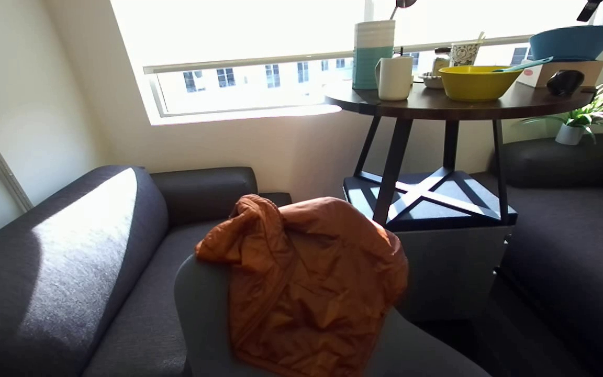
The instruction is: Put the blue bowl on the table.
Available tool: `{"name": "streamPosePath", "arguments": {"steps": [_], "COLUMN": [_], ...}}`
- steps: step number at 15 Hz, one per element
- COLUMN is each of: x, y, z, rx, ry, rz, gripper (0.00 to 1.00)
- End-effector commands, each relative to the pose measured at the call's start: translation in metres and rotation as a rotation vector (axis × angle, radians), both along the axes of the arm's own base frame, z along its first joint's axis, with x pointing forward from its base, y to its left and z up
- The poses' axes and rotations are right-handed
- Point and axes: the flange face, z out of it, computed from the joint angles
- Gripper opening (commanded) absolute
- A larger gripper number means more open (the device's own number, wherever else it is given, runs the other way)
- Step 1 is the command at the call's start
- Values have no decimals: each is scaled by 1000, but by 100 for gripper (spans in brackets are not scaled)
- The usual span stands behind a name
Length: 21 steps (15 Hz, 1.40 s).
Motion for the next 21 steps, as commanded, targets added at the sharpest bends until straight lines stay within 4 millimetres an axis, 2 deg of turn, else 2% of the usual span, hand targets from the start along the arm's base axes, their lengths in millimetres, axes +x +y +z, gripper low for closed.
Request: {"name": "streamPosePath", "arguments": {"steps": [1, 2, 5, 7, 8, 9, 10, 11, 16, 21], "x": [7, 10, 19, 25, 28, 31, 32, 33, 33, 32], "y": [2, 3, 0, -3, -4, -5, -7, -8, -12, -13], "z": [0, -5, -14, -19, -22, -24, -26, -26, -21, -16], "rx": [11, 3, -36, -54, -61, -70, -78, -84, -96, -93], "ry": [77, 110, 143, 125, 121, 116, 113, 109, 101, 85], "rz": [184, 230, 247, 231, 220, 214, 211, 208, 191, 174], "gripper": [100, 98, 70, 60, 61, 43, 37, 34, 0, 1]}}
